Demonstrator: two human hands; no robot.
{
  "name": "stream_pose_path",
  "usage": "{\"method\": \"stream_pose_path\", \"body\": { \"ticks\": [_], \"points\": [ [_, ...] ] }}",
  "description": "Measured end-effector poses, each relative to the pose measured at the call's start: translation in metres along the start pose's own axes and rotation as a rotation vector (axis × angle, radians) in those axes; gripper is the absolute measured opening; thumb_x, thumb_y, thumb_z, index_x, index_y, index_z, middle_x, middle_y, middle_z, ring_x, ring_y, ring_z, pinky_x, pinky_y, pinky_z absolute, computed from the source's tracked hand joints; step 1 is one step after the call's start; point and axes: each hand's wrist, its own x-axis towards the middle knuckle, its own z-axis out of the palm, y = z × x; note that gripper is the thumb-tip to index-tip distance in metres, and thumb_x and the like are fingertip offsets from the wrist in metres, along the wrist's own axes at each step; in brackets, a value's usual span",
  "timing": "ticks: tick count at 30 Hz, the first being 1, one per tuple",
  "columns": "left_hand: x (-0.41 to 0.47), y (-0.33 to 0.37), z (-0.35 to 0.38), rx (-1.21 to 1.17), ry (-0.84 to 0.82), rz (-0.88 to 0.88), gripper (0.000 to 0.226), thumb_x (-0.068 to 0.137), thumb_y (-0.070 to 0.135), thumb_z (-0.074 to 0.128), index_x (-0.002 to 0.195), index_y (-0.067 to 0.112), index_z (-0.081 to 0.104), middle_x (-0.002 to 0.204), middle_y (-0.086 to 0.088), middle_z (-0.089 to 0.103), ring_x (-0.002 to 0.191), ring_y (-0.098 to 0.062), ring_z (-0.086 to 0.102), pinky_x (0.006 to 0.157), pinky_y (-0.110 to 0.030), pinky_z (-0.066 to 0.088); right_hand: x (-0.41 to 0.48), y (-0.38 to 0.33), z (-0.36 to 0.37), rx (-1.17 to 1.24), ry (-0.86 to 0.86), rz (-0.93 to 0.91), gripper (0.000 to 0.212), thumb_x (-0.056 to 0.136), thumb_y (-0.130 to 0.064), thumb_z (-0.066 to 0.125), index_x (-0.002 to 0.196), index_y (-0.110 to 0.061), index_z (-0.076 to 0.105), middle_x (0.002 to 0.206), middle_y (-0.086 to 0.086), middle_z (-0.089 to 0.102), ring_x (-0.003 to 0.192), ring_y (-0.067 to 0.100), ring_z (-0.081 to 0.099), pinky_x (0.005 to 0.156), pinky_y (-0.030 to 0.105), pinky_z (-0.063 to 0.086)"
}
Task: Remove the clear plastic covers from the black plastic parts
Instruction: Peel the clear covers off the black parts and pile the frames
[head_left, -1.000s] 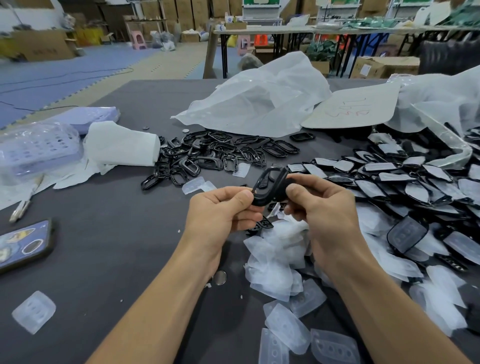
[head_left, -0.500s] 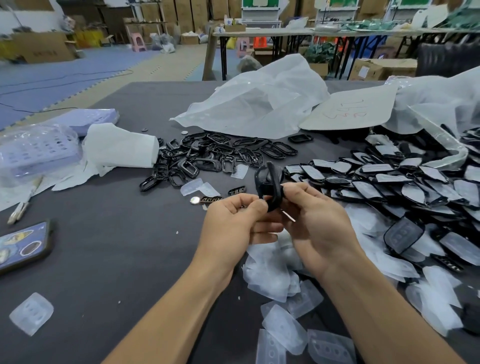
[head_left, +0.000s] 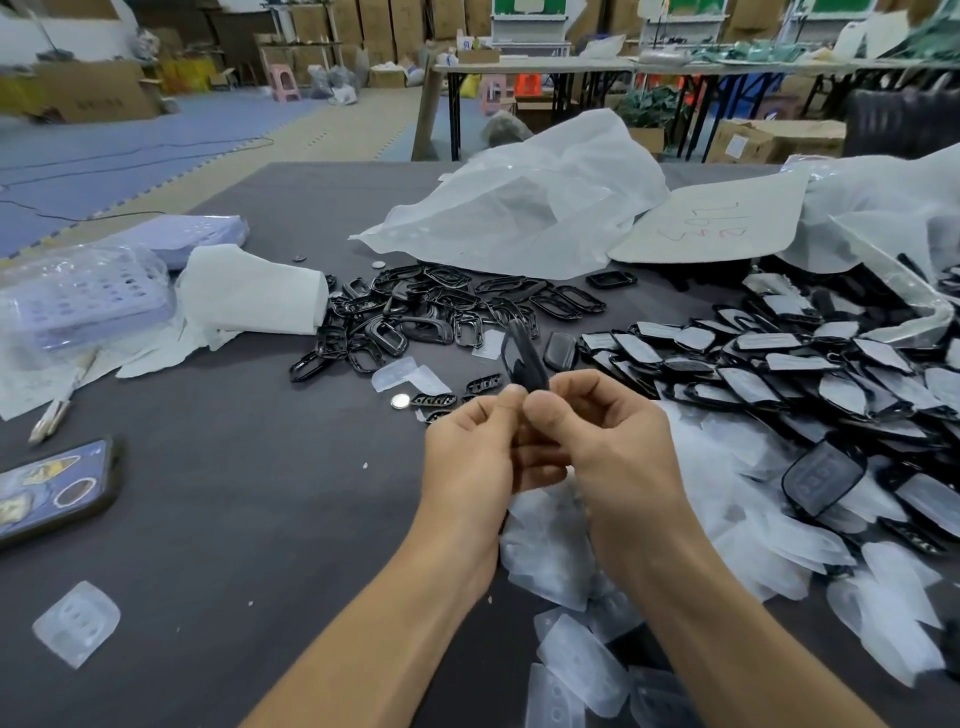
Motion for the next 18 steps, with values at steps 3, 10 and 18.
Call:
{"method": "stream_pose_path", "body": {
  "ticks": [3, 10, 18],
  "points": [
    [-0.003, -0.006, 0.000, 0.155, -0.082, 0.041, 0.034, 0.105, 0.019, 0.058, 0.079, 0.008, 0.078, 0.079, -0.017, 0.078, 0.066, -0.027, 0.075, 0.056, -0.031, 0.060, 0.000, 0.003, -0.002, -0.072, 0.064, -0.041, 0.015, 0.090, 0.003, 0.072, 0.082, -0.010, 0.074, 0.072, 0.007, 0.075, 0.061, 0.021, 0.071, 0.052, 0.036, 0.059],
    [0.010, 0.003, -0.014, 0.279, -0.042, 0.071, 0.018, 0.088, 0.000, 0.065, 0.086, 0.010, 0.080, 0.076, -0.013, 0.077, 0.057, -0.020, 0.070, 0.051, -0.024, 0.054, 0.008, 0.000, -0.017, -0.576, 0.105, -0.413, 0.021, 0.090, -0.001, 0.074, 0.087, -0.022, 0.077, 0.076, -0.013, 0.074, 0.069, 0.004, 0.070, 0.066, 0.013, 0.052],
    [0.022, 0.012, -0.020, -0.003, 0.022, 0.029, 0.011, 0.093, -0.001, 0.069, 0.102, 0.005, 0.071, 0.082, -0.012, 0.077, 0.062, -0.016, 0.072, 0.056, -0.022, 0.058, 0.004, 0.003, -0.015, -0.772, -0.080, -0.502, 0.031, 0.082, 0.007, 0.078, 0.096, -0.020, 0.084, 0.105, -0.029, 0.070, 0.098, -0.009, 0.069, 0.088, 0.010, 0.053]
  ]
}}
